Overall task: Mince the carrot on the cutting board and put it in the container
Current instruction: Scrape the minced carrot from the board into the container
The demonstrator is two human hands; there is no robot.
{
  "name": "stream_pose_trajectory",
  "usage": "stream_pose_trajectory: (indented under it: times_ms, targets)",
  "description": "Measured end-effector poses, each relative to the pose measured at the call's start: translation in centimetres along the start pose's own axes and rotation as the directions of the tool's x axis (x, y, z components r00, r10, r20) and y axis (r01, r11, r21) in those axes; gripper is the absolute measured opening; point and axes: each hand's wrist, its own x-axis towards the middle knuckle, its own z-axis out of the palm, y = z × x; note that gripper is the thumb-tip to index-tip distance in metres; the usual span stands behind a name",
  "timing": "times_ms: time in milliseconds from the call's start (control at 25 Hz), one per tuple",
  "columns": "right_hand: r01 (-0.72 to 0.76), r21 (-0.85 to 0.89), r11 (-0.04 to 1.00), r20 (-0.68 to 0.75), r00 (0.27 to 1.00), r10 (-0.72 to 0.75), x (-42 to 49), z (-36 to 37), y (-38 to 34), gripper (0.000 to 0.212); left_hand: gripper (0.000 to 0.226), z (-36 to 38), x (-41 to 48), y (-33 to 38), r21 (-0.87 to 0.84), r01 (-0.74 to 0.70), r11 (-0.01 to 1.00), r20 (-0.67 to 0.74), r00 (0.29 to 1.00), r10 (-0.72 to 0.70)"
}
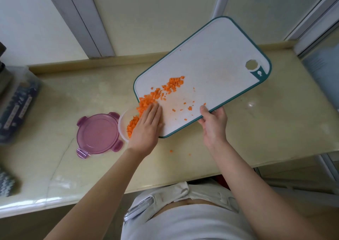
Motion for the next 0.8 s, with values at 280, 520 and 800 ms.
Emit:
stream_pose_trajectory:
  times_ms: [280, 520, 800]
  targets:
    - [0.013, -0.040, 0.999, 0.018, 1.000, -0.013, 0.2, 0.3, -0.3, 0.020, 0.047, -0.3, -2.1, -1.6, 0.117, 0.124, 0.985, -0.083, 0.990, -0.114]
    - [0.016, -0.016, 1.000, 0.004, 1.000, -0.016, -0.1, 0.0, -0.4, 0.020, 0.037, -2.1, 2.6, 1.3, -0.014, 0.037, 0.999, -0.192, 0.981, -0.039]
    - [0.037, 0.008, 0.999, 0.009, 0.999, -0.037, -0.6, -0.4, -0.4, 0.022, 0.049, -3.8, 9.0, 5.2, -0.016, -0.105, 0.994, -0.051, 0.993, 0.104]
